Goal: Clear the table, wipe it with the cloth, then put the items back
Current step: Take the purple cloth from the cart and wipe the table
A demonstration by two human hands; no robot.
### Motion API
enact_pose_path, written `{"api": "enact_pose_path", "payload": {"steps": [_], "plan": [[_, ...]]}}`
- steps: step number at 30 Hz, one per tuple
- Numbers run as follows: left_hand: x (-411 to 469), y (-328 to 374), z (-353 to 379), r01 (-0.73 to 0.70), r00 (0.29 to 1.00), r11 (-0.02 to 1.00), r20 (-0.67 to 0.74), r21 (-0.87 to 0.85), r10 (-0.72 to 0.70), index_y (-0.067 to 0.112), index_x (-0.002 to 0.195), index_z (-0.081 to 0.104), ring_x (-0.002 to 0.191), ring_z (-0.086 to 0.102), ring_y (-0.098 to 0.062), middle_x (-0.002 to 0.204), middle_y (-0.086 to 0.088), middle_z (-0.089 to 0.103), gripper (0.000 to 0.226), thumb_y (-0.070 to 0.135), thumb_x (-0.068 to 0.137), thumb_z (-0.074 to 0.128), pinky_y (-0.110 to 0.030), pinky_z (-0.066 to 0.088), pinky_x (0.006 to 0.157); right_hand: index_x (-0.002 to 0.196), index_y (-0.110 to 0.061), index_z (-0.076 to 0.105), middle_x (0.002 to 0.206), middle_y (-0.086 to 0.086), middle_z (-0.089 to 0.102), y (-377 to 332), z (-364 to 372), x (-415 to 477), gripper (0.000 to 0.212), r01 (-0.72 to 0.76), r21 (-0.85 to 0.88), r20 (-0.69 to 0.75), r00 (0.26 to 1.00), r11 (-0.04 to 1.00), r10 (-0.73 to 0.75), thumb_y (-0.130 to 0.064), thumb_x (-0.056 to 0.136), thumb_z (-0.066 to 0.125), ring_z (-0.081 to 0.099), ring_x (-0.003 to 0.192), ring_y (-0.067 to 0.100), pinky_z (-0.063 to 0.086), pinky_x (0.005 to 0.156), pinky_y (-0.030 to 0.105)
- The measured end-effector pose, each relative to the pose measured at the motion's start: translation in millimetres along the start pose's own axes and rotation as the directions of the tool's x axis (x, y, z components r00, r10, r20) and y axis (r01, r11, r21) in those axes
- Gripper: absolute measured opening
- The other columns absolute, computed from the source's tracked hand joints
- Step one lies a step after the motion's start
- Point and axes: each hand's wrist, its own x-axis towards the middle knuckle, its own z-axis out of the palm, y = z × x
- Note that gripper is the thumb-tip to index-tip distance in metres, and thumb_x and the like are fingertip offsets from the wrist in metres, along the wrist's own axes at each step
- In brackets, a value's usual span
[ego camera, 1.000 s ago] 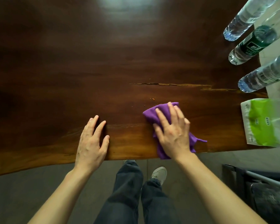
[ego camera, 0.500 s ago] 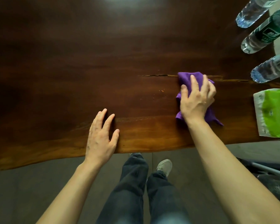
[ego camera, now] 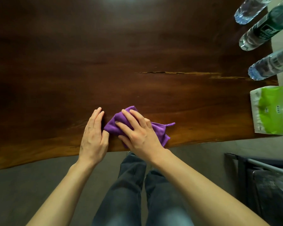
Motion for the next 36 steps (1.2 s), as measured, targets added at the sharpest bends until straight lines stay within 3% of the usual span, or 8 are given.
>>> {"api": "enact_pose_path", "payload": {"steps": [2,5,11,18,21,28,32,36], "plan": [[0,0,0,-0.001,1.000,1.000,0.007,-0.005,0.001,0.009,0.155,0.035,0.155,0.019,-0.013,0.167,-0.002,0.026,0.062,0.015,0.093,0.041,-0.040,0.021,0.127,0.141,-0.021,0.058,0.160,0.011,0.040,17,-9,-7,0.043,-0.040,-0.013,-0.047,0.998,0.999,0.040,-0.040,0.102,0.051,0.034,0.147,0.033,0.038,0.107,0.046],[0,1,-1,0.006,1.000,1.000,0.010,0.002,-0.006,0.011,0.154,0.036,0.155,0.019,-0.013,0.168,0.001,0.025,0.061,0.021,0.095,0.042,-0.039,0.021,0.126,0.139,-0.021,0.060,0.158,0.015,0.041,57,-31,-15,0.044,-0.269,-0.030,-0.144,0.954,0.963,0.262,-0.037,0.098,0.059,0.035,0.143,0.035,0.037,0.104,0.046],[0,0,1,-0.023,0.999,0.990,0.047,0.136,0.016,0.014,0.157,0.031,0.157,0.014,-0.018,0.169,0.000,0.017,0.070,0.031,0.097,0.062,-0.040,0.018,0.125,0.144,-0.021,0.054,0.158,0.017,0.038,134,-72,-40,0.046,-0.655,-0.032,-0.312,0.724,0.755,0.615,-0.038,0.101,0.054,0.033,0.142,0.039,0.035,0.107,0.051],[4,3,1,-0.006,0.999,0.980,0.051,0.199,-0.004,0.015,0.155,0.034,0.156,0.017,-0.024,0.167,-0.004,0.019,0.073,0.034,0.093,0.068,-0.041,0.018,0.122,0.143,-0.021,0.055,0.158,0.015,0.039,130,-72,-12,0.046,-0.816,0.117,-0.424,0.474,0.565,0.772,-0.041,0.102,0.051,0.034,0.143,0.038,0.035,0.109,0.052],[7,7,1,-0.006,0.999,0.982,0.035,0.191,-0.001,0.014,0.153,0.039,0.154,0.019,-0.025,0.164,-0.006,0.023,0.073,0.032,0.090,0.072,-0.046,0.022,0.122,0.139,-0.018,0.059,0.155,0.019,0.044,111,-64,10,0.044,-0.773,0.126,-0.431,0.522,0.622,0.736,-0.037,0.100,0.057,0.039,0.139,0.041,0.038,0.107,0.054],[27,7,-5,-0.031,0.999,0.980,0.045,0.198,0.022,0.011,0.143,0.053,0.146,0.030,-0.029,0.154,-0.007,0.035,0.070,0.027,0.082,0.081,-0.053,0.027,0.119,0.138,-0.023,0.059,0.153,0.014,0.045,57,-32,43,0.054,-0.491,0.029,-0.279,0.833,0.871,0.479,-0.041,0.088,0.069,0.038,0.139,0.034,0.042,0.105,0.047],[61,18,-18,-0.090,0.996,0.981,-0.003,0.171,0.092,0.010,0.139,0.056,0.144,0.035,-0.031,0.150,-0.010,0.042,0.060,0.034,0.084,0.066,-0.054,0.031,0.117,0.138,-0.024,0.059,0.151,0.008,0.049,50,-31,45,0.053,-0.429,0.094,-0.221,0.871,0.899,0.438,-0.028,0.087,0.073,0.038,0.139,0.027,0.045,0.104,0.040],[105,27,-30,-0.145,0.989,0.976,-0.012,0.160,0.148,0.013,0.141,0.055,0.144,0.036,-0.030,0.151,-0.008,0.042,0.062,0.026,0.085,0.078,-0.052,0.030,0.117,0.139,-0.025,0.060,0.150,0.003,0.049,51,-49,45,0.051,-0.419,0.247,-0.209,0.857,0.873,0.471,-0.027,0.089,0.073,0.039,0.140,0.021,0.038,0.113,0.035]]}}
